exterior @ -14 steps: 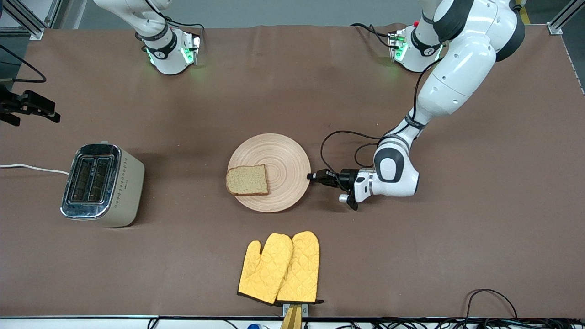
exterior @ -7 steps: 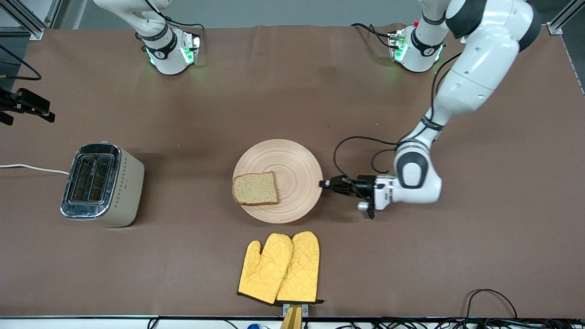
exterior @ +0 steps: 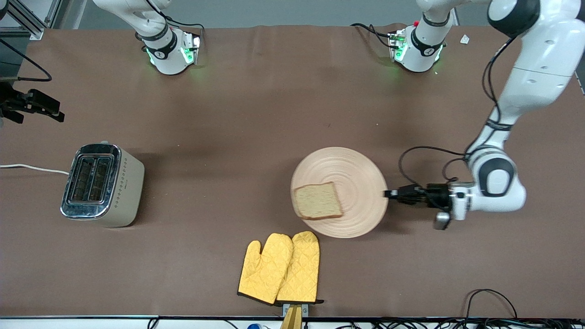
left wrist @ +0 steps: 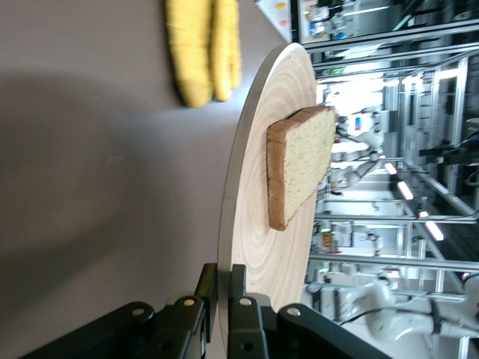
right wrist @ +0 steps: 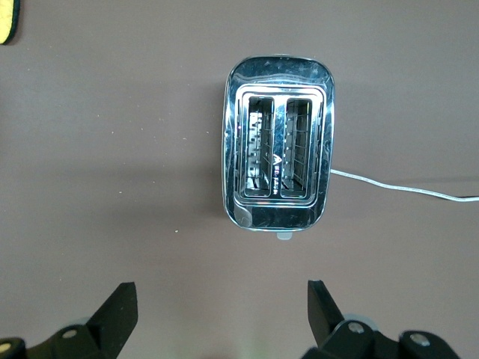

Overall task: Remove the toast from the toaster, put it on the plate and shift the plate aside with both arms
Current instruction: 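Drag the plate with the bread away from the toaster with the left gripper, then open the left gripper and pull it back from the plate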

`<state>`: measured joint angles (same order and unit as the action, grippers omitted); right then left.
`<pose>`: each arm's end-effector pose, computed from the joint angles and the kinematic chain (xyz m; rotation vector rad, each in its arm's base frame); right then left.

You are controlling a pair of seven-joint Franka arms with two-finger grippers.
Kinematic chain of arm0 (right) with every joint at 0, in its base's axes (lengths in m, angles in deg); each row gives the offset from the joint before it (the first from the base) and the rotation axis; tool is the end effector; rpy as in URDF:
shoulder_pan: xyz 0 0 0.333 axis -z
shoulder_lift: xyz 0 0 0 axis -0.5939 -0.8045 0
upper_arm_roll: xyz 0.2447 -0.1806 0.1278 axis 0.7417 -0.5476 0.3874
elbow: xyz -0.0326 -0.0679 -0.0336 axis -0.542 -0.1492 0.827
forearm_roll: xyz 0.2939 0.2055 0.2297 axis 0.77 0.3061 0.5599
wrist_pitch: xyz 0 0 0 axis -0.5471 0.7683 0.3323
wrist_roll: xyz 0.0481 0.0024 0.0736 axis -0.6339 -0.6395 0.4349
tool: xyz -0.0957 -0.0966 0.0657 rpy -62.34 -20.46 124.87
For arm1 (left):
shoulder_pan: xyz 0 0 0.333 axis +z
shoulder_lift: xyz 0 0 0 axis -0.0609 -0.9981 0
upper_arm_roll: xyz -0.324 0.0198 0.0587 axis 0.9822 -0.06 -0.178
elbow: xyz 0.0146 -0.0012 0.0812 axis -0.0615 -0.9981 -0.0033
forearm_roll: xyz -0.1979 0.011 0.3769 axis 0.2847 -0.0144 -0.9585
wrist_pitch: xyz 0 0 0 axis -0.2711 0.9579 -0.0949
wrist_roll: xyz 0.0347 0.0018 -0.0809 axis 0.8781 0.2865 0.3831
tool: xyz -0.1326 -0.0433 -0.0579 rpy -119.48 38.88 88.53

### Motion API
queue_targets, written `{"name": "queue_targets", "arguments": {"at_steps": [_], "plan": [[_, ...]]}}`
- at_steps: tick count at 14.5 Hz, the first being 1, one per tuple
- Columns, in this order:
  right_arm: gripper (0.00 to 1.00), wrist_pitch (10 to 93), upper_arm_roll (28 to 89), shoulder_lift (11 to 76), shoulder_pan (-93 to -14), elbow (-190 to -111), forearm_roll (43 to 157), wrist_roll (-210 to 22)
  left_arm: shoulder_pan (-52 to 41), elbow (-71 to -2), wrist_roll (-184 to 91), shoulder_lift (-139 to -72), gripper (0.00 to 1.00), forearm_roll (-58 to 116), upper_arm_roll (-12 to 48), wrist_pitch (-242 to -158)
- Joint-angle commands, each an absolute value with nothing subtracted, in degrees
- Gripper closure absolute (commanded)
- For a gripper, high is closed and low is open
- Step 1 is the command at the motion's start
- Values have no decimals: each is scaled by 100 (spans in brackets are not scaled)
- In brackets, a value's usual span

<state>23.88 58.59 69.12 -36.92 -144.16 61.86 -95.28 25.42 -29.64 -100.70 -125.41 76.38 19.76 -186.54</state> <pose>0.5682 -0.0500 0.5885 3.1313 0.0481 -0.0795 0.6808 -0.0608 0.1618 1.8949 -0.1813 -0.0260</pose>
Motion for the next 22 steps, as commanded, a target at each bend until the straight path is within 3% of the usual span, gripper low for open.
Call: {"name": "queue_targets", "arguments": {"at_steps": [1, 7, 11, 12, 13, 14, 17, 19, 22], "plan": [[0, 2323, 5859, 6958, -3688, -14430, 6142, -9426, 3396, -2797, -10029, -12500, 100, 6952, 2055, -18184], [0, 2331, 5841, 6958, -3653, -14412, 6133, -9470, 4453, -2462, -10038, -12808, 100, 6151, 1941, -18077], [0, 2375, 5815, 6932, -3600, -14403, 6142, -9470, 4489, -2471, -10003, -12922, 95, 6124, 1853, -18077], [0, 2393, 5815, 6915, -3617, -14403, 6142, -9462, 4489, -2471, -10003, -13001, 79, 6115, 1853, -18077], [0, 2402, 5823, 6914, -3635, -14403, 6150, -9427, 4480, -2471, -10011, -13072, 51, 6107, 1853, -18085], [0, 2393, 5823, 6914, -3635, -14394, 6142, -9426, 4445, -2471, -9994, -13081, 1, 6106, 1853, -18111], [0, 2323, 5850, 6932, -3661, -14298, 6089, -9496, 4428, -2331, -9801, -13029, 0, 5958, 1827, -18129], [0, 2297, 5841, 6941, -3644, -14053, 6054, -9505, 4445, -1840, -9442, -12985, 0, 5284, 1862, -18103], [0, 2165, 5832, 6932, -3626, -13972, 6071, -9680, 4436, -1539, -8730, -12503, 0, 4771, 2054, -18015]]}}
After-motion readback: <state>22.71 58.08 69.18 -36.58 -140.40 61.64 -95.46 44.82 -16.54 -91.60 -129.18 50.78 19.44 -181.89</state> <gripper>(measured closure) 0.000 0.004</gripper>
